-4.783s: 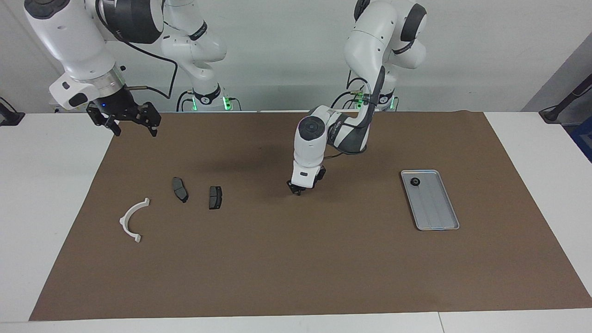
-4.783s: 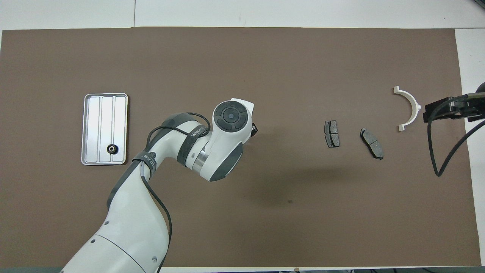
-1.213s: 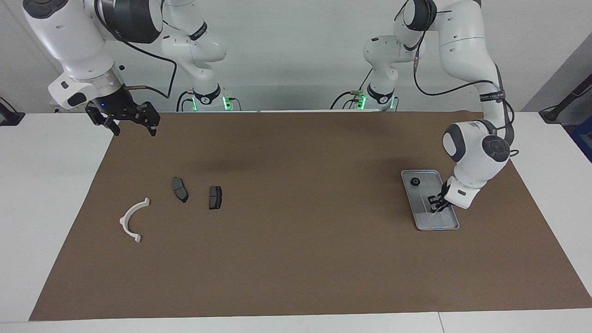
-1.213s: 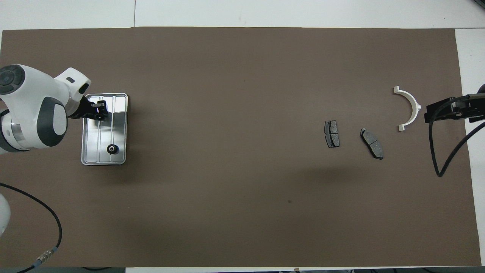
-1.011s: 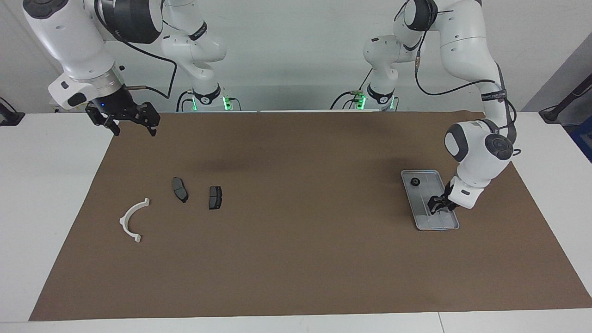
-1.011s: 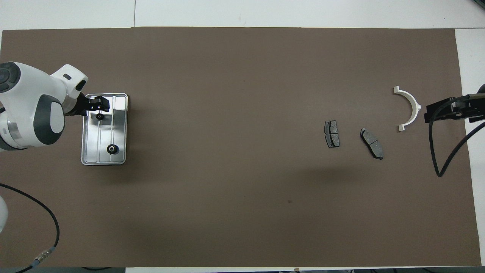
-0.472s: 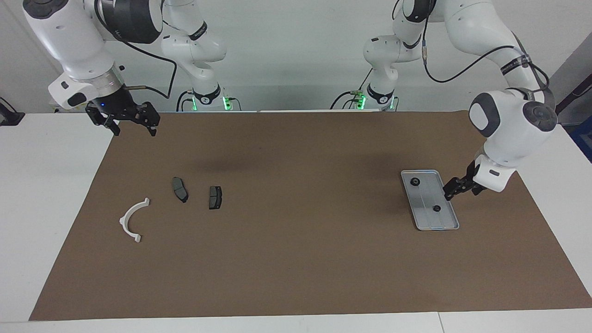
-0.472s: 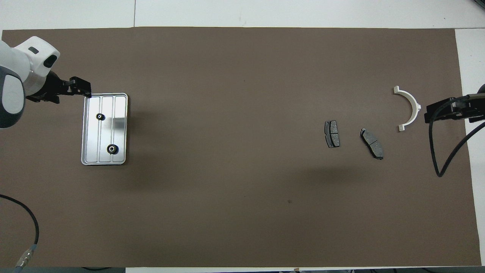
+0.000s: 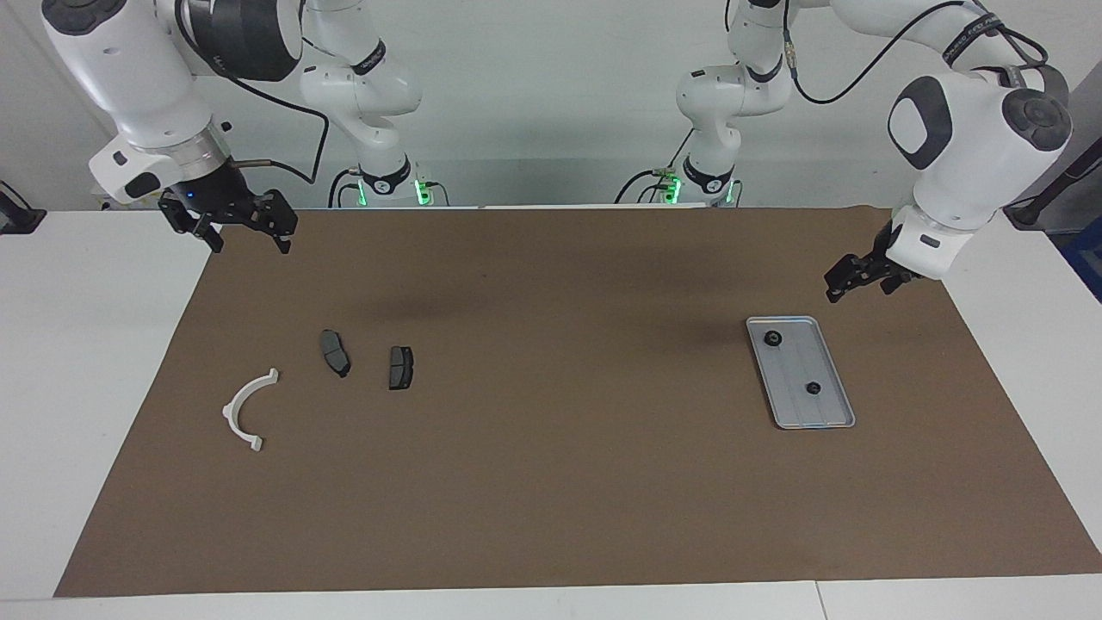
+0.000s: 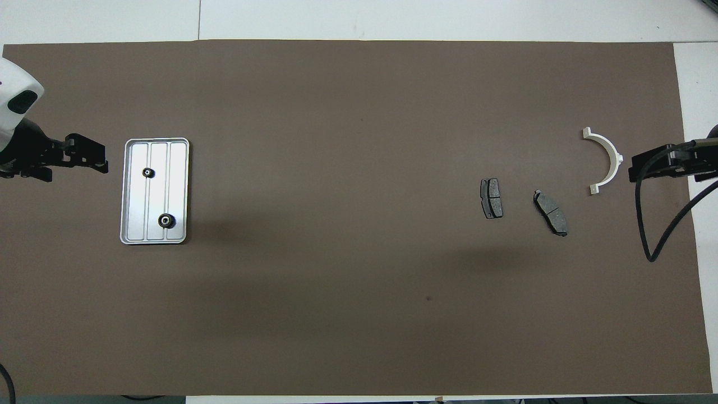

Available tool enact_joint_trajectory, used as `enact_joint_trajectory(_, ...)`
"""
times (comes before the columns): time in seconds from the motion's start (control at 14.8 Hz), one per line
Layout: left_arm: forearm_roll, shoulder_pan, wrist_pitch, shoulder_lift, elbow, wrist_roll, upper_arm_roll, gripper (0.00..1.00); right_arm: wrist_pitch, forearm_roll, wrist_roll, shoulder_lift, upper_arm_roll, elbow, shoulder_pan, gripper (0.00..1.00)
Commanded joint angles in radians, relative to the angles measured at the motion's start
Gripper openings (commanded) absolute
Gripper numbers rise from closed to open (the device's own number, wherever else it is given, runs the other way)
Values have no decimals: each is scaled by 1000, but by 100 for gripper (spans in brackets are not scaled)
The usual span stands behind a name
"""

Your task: Pick bearing gear from pile to tray

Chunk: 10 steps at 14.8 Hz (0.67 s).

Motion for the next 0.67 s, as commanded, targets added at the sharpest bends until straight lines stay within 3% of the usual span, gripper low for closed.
enact_joint_trajectory(0.0,5,-4,-47,-54,-19,9,4,100,23,-4,-24,-25,-7,-32,-1,100)
enact_joint_trajectory(0.13,5,0,-89,-106,-27,9,-11,100,25,-4,-22,-25,-5,-31,-2,100)
enact_joint_trajectory(0.27,-9,49,-93,-108,-24,9,-54,100,32,-2,-18,-25,-5,-32,-1,100)
enact_joint_trajectory(0.61,-9,48,-104,-114,-24,6,-57,100,31,3,-15,-17,-5,-24,1,100)
